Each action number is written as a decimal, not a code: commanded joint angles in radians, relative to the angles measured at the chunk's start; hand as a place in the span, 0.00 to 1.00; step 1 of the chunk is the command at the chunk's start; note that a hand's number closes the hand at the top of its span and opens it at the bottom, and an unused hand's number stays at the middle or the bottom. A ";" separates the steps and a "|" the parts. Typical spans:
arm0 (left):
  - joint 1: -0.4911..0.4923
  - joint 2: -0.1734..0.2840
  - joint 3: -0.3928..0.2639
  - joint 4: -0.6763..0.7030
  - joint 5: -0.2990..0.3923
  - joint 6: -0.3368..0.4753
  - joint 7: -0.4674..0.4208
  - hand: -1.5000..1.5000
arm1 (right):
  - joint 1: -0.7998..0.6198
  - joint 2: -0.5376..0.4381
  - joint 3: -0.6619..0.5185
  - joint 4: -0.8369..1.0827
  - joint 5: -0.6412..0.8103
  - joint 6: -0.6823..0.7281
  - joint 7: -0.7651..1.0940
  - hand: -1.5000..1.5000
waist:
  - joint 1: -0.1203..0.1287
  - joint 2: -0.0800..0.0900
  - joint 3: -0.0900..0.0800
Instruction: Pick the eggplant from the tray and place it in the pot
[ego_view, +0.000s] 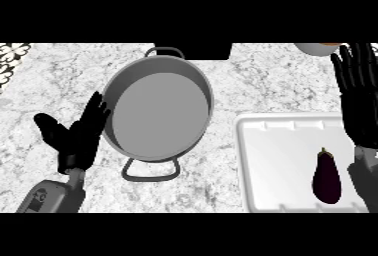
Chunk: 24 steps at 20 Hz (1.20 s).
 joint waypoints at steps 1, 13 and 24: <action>0.006 0.054 0.019 0.017 -0.046 -0.011 0.008 0.50 | 0.036 -0.022 -0.015 -0.025 0.046 -0.070 0.095 1.00 | 0.003 0.000 0.014; 0.077 0.300 0.025 0.115 -0.177 -0.028 0.089 0.50 | 0.307 -0.076 0.015 0.286 0.585 -0.767 0.268 0.00 | -0.008 0.002 0.009; 0.064 0.305 0.020 0.130 -0.203 -0.033 0.116 0.50 | 0.296 -0.249 0.167 0.178 0.903 -0.442 0.962 0.00 | -0.001 0.000 -0.002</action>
